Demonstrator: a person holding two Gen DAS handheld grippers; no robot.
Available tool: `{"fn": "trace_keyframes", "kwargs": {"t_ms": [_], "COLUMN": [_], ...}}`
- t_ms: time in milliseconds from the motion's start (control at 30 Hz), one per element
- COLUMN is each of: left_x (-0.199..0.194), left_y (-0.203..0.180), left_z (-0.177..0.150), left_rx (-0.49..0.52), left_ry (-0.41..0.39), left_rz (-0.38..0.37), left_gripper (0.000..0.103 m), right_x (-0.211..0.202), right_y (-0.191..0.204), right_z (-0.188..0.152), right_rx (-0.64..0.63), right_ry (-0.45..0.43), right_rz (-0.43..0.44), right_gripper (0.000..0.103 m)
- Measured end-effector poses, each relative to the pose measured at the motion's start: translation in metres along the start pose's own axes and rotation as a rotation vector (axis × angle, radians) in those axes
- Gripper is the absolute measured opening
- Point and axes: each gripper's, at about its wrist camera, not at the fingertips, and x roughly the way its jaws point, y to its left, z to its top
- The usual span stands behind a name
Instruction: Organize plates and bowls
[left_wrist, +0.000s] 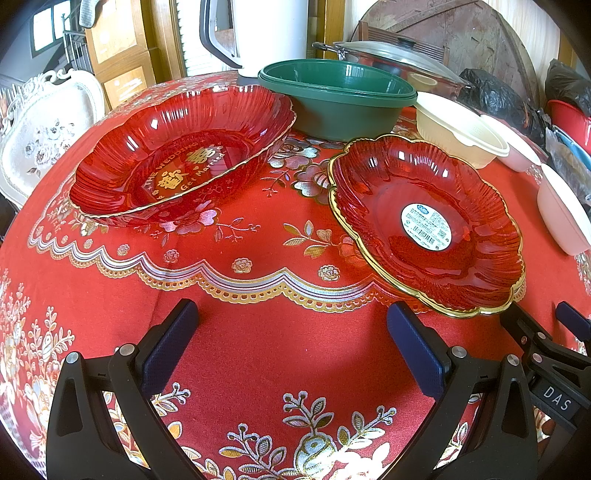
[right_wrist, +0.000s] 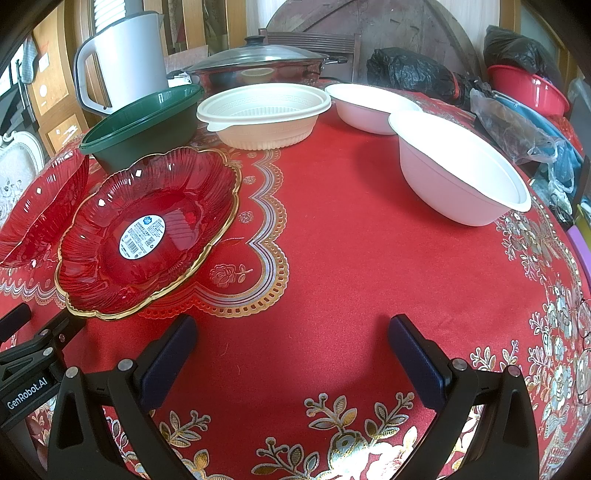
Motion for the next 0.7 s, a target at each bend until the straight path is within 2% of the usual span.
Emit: {"fn": "trace_keyframes", "kwargs": {"t_ms": [400, 500, 700], "left_x": [-0.009, -0.020, -0.059], "left_y": [0.007, 0.012, 0.031], "left_z": [-0.002, -0.010, -0.012], "left_rx": [0.003, -0.012, 0.002], "left_ry": [0.029, 0.017, -0.057], "left_rz": [-0.015, -0.035, -0.019], "left_gripper": [0.103, 0.103, 0.103], "right_x": [0.002, -0.001, -0.031], "right_y": [0.001, -0.002, 0.008], "right_z": [0.000, -0.003, -0.006], "right_rx": [0.001, 0.008, -0.005], "right_ry": [0.012, 0.025, -0.022], "right_rz": [-0.001, -0.004, 0.050], "right_gripper": [0.103, 0.103, 0.103]}}
